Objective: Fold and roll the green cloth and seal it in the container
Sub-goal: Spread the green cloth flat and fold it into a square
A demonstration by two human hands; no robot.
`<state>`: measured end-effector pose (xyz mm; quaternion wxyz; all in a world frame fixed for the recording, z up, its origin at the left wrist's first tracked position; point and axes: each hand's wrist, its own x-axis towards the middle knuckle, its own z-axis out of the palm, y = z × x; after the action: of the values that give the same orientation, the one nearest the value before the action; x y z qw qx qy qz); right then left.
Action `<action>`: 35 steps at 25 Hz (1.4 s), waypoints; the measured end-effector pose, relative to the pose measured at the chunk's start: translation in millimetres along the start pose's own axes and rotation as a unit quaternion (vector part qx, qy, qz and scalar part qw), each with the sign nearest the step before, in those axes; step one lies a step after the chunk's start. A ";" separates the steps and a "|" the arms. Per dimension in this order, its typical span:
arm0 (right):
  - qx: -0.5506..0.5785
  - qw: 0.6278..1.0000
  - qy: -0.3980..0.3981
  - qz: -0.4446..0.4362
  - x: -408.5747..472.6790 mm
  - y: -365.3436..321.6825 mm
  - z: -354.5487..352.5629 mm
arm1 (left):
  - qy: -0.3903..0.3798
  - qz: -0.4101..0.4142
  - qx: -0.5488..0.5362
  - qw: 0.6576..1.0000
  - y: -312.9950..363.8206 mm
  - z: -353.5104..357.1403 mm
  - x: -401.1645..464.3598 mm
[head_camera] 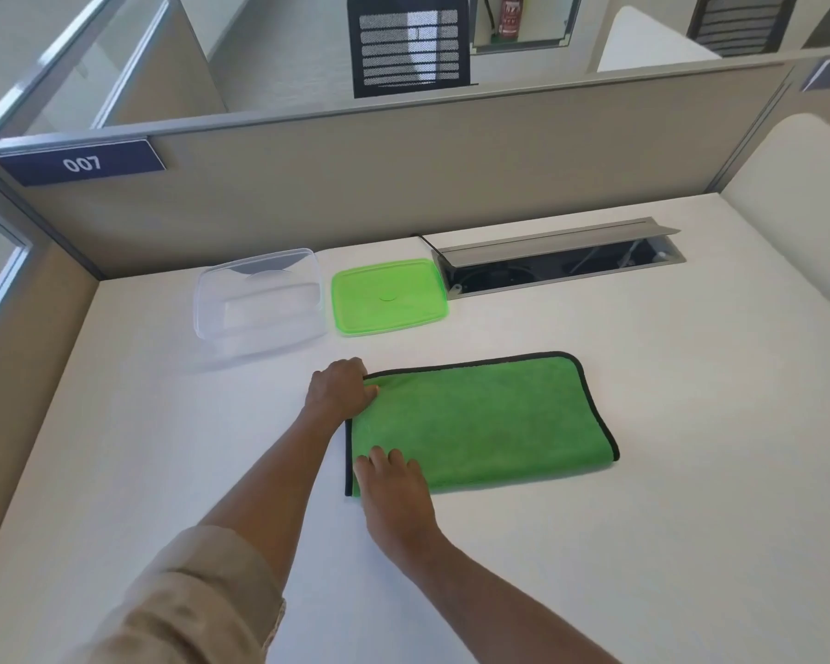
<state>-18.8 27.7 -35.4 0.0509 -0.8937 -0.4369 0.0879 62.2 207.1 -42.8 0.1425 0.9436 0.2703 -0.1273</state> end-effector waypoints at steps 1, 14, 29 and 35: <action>-0.004 1.000 0.007 -0.004 0.9 -1.4 -1.5 | -0.010 -0.012 -0.020 1.000 0.2 -1.1 -0.5; 0.277 0.951 0.098 0.094 1.5 11.9 -21.6 | 0.062 -0.156 -0.303 0.938 5.5 -36.6 -9.7; 0.433 0.810 0.309 0.248 -52.5 125.1 -69.8 | 0.136 -0.097 -0.410 0.897 177.6 -48.5 -14.1; 0.428 0.792 0.270 0.341 -86.4 187.7 -58.0 | 0.103 -0.093 -0.374 0.917 245.9 -6.2 -6.1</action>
<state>85.8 -156.5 -0.4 0.5110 -0.8589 0.0099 0.0327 192.6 6.3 14.1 0.4436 0.8000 0.3983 0.0678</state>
